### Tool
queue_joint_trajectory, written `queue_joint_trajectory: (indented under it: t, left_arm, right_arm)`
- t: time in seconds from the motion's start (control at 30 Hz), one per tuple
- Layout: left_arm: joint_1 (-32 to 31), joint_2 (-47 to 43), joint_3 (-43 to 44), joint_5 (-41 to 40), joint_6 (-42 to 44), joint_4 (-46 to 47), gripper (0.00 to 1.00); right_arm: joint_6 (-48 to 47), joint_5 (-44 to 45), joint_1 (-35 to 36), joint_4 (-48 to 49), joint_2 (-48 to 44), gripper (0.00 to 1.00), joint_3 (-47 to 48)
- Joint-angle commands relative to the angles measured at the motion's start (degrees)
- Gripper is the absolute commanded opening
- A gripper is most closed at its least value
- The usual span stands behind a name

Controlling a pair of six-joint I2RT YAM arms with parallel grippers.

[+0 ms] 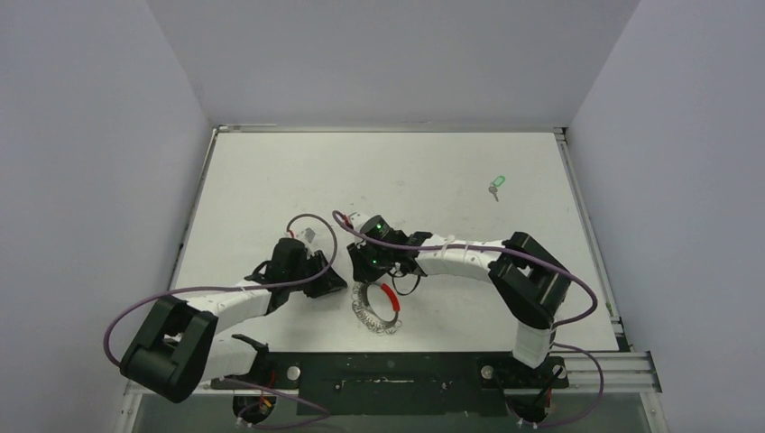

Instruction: Put the keys on the keyring

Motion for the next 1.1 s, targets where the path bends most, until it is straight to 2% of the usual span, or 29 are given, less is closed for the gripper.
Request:
queue_joint_trajectory:
  t: [0.0, 0.33, 0.8, 1.07]
  left_arm:
    - [-1.05, 4.28, 2.25, 2.18, -0.79, 7.30, 0.23]
    - [-4.19, 9.40, 2.25, 2.39, -1.54, 10.82, 0.02]
    - [-8.07, 7.70, 1.29, 0.62, -1.96, 11.51, 0.00]
    - [-10.31, 9.74, 2.12, -0.67, -1.20, 11.53, 0.00]
  right_arm:
    - [0.57, 1.28, 1.28, 1.01, 2.82, 0.11, 3.77]
    - [0.43, 7.56, 1.37, -3.40, 3.99, 0.03, 4.85]
    - [-0.42, 10.92, 0.17, -4.72, -0.95, 0.04, 1.67]
    - [-2.08, 13.12, -1.11, -6.65, -2.92, 0.05, 0.42]
